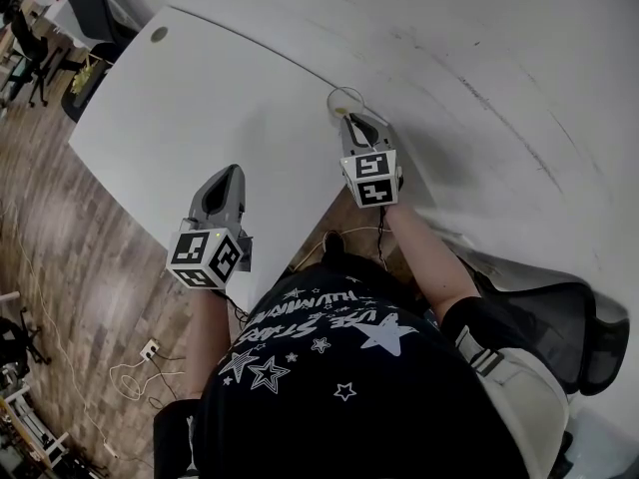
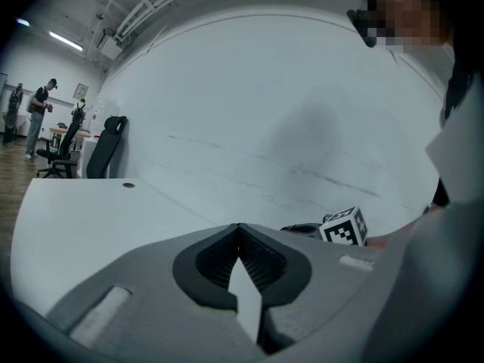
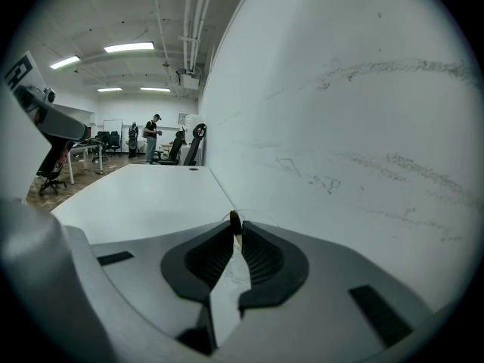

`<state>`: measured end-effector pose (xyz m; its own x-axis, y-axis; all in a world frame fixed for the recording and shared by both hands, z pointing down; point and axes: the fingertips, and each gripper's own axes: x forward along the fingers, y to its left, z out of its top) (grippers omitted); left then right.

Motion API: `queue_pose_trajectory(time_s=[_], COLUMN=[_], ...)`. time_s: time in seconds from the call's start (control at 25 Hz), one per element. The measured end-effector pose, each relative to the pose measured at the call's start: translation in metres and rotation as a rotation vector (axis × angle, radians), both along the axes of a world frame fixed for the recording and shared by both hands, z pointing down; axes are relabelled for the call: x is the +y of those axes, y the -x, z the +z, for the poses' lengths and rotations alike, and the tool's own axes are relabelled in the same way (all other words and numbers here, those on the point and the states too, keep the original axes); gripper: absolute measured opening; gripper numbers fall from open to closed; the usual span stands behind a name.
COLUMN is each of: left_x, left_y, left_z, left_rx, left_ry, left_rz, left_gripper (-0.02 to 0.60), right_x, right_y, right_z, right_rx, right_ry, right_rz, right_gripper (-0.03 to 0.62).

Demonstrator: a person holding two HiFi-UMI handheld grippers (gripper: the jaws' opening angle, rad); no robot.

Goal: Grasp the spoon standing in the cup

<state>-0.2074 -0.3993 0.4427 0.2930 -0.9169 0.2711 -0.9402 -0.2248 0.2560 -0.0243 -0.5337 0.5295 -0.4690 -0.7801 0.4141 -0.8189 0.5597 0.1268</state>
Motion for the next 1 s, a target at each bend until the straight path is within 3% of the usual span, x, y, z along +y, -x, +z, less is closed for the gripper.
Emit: queue_pose_trajectory(time_s=[0.32, 1.0], left_x=[0.002, 0.024], left_y=[0.001, 0.007], left_z=[0.001, -0.010], left_rx=[0.009, 0.045], left_ry=[-0.006, -0.044], left_rz=[0.009, 0.022], left_gripper=[0.008, 0.008], right_x=[-0.001, 0.018], right_y=[-0.004, -0.010], right_z=[-0.007, -0.040], right_rx=[-0.009, -0.021], right_ry=[-0.026, -0.099], right_rz=[0.032, 0.071], right_gripper=[0.014, 0.014])
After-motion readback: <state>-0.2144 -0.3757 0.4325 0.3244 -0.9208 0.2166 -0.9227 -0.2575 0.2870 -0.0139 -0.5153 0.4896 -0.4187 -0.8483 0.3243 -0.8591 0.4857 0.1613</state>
